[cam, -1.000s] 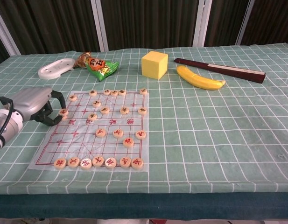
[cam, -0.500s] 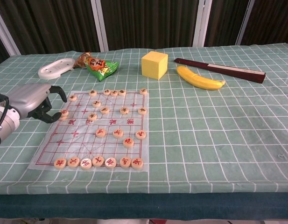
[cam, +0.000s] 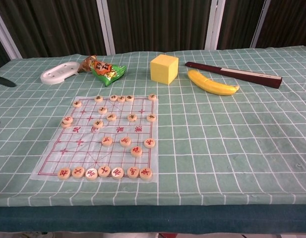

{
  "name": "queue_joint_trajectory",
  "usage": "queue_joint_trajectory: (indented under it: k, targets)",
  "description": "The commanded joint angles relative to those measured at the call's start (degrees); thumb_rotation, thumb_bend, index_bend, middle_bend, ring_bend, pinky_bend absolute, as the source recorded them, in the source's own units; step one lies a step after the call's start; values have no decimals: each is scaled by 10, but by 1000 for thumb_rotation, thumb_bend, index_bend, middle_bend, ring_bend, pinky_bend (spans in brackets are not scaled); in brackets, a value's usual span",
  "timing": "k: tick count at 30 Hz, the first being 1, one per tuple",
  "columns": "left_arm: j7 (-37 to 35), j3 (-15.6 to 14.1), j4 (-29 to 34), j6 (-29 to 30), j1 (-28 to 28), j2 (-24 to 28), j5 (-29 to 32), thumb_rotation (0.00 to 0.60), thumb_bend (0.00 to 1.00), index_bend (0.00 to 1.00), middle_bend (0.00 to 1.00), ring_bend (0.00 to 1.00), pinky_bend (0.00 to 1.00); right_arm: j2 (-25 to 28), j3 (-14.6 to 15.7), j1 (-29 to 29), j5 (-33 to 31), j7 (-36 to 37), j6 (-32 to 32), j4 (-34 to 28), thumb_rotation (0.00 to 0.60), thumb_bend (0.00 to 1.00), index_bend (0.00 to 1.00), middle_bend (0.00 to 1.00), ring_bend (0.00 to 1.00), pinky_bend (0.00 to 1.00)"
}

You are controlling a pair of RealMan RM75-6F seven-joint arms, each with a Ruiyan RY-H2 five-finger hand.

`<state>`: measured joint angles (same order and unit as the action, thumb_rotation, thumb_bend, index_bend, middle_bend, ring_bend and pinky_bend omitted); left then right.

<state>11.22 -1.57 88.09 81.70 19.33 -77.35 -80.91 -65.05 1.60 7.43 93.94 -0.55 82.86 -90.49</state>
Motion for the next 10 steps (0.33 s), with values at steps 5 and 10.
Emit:
queue_joint_trajectory:
  k: [5, 10]
  targets:
    - [-128, -59, -19, 96, -94, 68, -80, 600, 382, 0, 0, 0, 128, -1, 1, -3, -1, -21, -1, -10, 600, 189, 0, 0, 0, 0]
    - [-108, -47, -31, 103, -105, 59, -82, 600, 388, 0, 0, 0, 125, -1, 2, -7, 4, -23, 6, -9, 600, 189, 0, 0, 0, 0]
